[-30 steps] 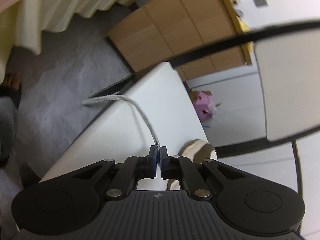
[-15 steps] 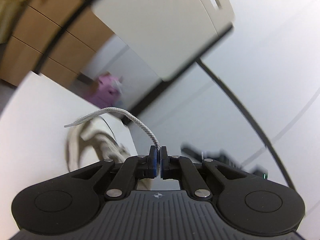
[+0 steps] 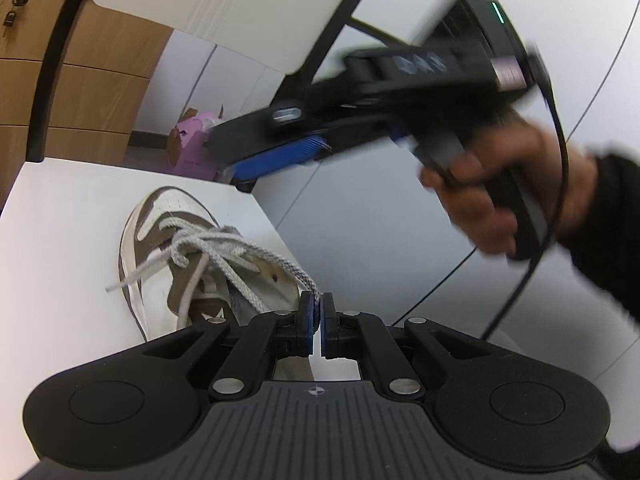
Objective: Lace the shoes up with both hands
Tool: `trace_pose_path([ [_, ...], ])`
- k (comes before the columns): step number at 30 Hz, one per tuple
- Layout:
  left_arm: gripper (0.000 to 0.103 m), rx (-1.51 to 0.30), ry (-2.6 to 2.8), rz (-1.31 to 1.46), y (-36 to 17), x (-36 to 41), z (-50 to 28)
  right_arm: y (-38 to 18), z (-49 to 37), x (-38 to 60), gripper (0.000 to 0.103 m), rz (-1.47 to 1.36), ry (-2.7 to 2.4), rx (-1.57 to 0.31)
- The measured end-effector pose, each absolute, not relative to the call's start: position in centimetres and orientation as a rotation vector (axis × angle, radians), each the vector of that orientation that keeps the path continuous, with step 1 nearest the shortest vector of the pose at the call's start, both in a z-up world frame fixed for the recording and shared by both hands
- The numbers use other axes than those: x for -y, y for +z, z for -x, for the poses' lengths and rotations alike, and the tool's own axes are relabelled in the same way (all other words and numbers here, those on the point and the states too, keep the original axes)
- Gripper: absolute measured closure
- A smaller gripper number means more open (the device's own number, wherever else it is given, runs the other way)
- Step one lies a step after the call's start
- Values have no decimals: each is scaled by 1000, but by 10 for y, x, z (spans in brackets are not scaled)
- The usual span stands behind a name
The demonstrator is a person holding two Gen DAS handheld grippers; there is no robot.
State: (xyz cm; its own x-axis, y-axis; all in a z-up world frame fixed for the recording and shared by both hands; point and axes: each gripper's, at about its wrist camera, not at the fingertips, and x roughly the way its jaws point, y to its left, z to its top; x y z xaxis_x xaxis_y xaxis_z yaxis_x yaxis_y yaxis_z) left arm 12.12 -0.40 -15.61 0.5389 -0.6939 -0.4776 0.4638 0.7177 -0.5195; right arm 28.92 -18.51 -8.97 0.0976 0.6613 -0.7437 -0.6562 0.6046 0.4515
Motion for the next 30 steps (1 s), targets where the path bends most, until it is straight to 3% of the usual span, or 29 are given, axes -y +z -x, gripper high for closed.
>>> trace_pose_path([
  [10,99,-760,-719,332,-160,9,-124,-131,-299,65,53,480,1113,-1314],
  [12,99,-764,-719,335,-161,8,-124,-143,-296,55,60,522,1122,-1355],
  [14,99,-770,-721,337,-161,7,-124,-154,-289,58,83,543,1127,-1377],
  [16,99,-775,-723,340,-161,6,-124,-157,-289,61,93,526,1125,-1384],
  [20,99,-781,-723,343,-163,5,-123,-146,-296,74,100,439,1095,-1354],
  [30,99,-789,-720,337,-165,6,-121,-112,-310,100,100,244,1035,-1269],
])
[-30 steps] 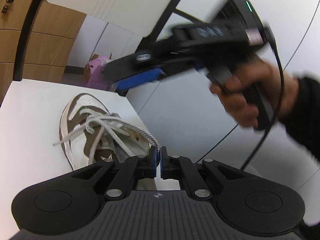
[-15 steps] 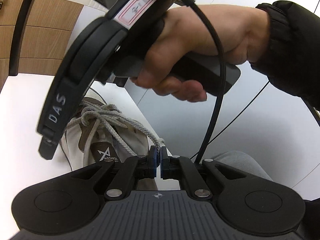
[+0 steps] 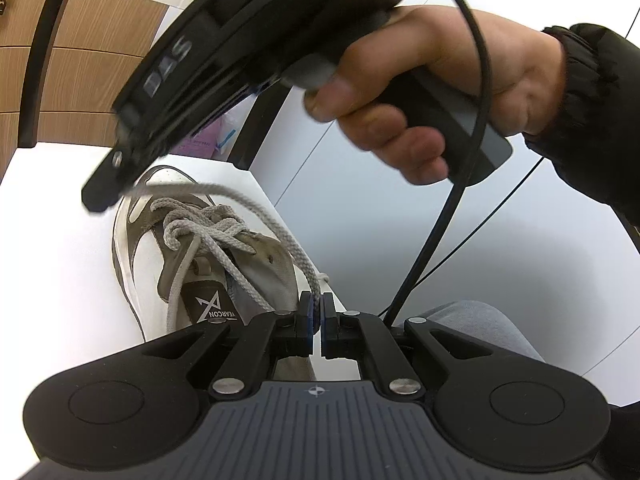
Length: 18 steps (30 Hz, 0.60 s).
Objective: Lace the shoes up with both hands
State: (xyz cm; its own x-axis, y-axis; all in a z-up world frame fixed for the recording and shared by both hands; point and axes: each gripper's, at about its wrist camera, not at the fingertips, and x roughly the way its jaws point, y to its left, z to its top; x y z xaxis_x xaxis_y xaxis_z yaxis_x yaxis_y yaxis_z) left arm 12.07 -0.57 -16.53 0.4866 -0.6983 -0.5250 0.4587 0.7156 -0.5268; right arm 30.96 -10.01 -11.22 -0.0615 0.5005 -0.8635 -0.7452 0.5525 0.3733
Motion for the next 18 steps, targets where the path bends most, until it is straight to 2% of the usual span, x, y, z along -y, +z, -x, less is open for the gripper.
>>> trace_pose_path([
  [8,99,-746,-701,348,-162,-3,-116,-81,-318,133,100,2,996,-1159],
  [13,99,-692,-605,426,-155,-35,-108,-46,-320,172,100,-270,961,-1015],
  [18,99,-665,-483,493,-148,-72,-105,-36,-305,213,100,-507,890,-875],
])
